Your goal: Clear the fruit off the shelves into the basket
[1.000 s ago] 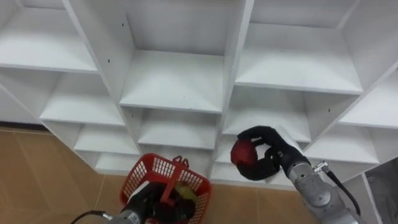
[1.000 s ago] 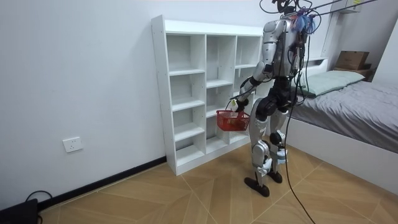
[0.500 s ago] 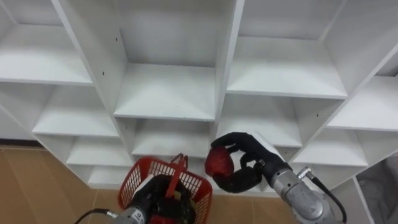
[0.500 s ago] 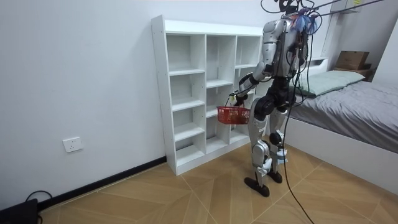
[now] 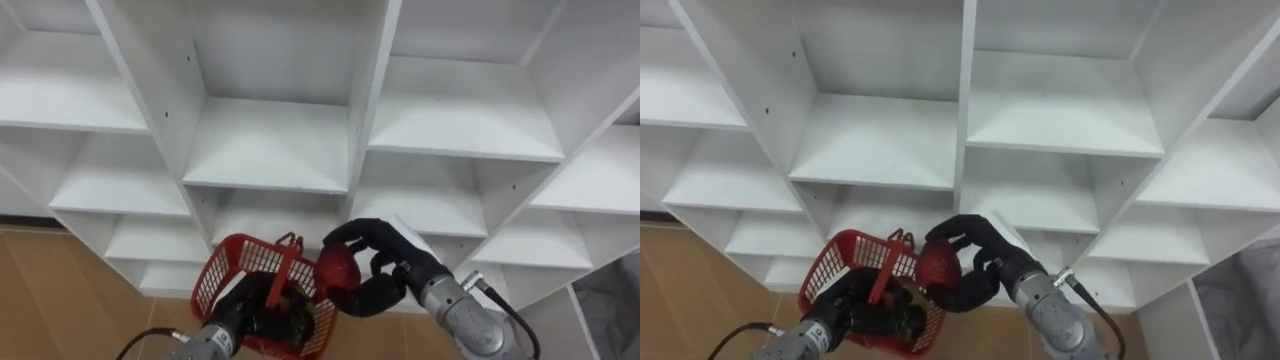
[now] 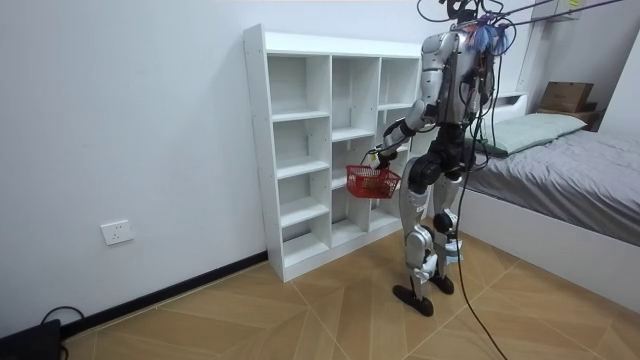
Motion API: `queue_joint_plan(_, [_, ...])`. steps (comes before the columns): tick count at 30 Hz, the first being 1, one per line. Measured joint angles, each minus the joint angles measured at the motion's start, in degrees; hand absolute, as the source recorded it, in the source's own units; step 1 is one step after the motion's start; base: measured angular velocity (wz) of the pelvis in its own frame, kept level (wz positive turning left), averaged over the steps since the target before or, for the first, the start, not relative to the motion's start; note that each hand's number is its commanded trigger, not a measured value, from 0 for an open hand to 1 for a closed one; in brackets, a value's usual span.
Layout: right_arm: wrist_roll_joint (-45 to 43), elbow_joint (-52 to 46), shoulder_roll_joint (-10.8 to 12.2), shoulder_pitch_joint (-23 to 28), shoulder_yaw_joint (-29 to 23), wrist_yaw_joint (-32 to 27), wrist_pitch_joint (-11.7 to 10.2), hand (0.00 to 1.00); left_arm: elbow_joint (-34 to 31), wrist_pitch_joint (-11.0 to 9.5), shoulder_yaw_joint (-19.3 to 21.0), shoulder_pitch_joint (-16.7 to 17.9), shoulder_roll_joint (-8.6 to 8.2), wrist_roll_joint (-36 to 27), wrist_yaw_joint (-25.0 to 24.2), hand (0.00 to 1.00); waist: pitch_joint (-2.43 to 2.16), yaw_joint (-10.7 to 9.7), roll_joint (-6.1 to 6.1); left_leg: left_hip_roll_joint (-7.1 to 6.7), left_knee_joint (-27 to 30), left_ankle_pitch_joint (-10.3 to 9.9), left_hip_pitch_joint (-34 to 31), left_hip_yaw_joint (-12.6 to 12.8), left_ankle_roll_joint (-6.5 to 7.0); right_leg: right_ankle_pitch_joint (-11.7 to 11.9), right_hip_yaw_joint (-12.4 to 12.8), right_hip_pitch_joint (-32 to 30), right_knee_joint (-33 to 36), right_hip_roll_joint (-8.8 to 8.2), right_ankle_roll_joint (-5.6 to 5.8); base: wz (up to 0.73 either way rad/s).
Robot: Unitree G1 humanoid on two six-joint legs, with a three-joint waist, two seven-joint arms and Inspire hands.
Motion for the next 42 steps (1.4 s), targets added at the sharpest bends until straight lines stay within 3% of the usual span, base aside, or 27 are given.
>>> queue_joint_plan(16, [-0.64,4.45,-0.75,-0.08,0.01,-0.07,0.06,1.0,-3.06,-0.03,-0.13,-0.19,0.16,0.36,-1.05,1.0,-0.41,-0.34,2.21,0.0,0.28,0.0,-2.5,-0.22,-0.01,0.1,-0.39,-2.37,0.1,-0.08,-0.06,0.0])
queue_joint_plan(29, [-5.46,7.56,-0.75,-0.1,-0.01,-0.04,0.48,1.0,-5.26,-0.02,-0.25,-0.15,0.15,0.45,-3.46,1.0,-0.44,-0.04,2.32,0.05,0.87,0.0,-4.18,-0.26,-0.01,0.15,-0.56,-4.12,0.9,-0.1,-0.15,0.0])
queue_joint_plan(42, [-6.46,9.11,-0.82,-1.46,1.67,-2.64,0.5,1.0,-7.37,-0.16,-3.56,-0.14,0.42,0.52,-4.38,1.0,-0.32,0.87,2.59,0.07,0.92,0.0,-4.58,-0.11,-0.01,0.14,-0.95,-4.68,1.05,-0.23,-0.15,-0.01])
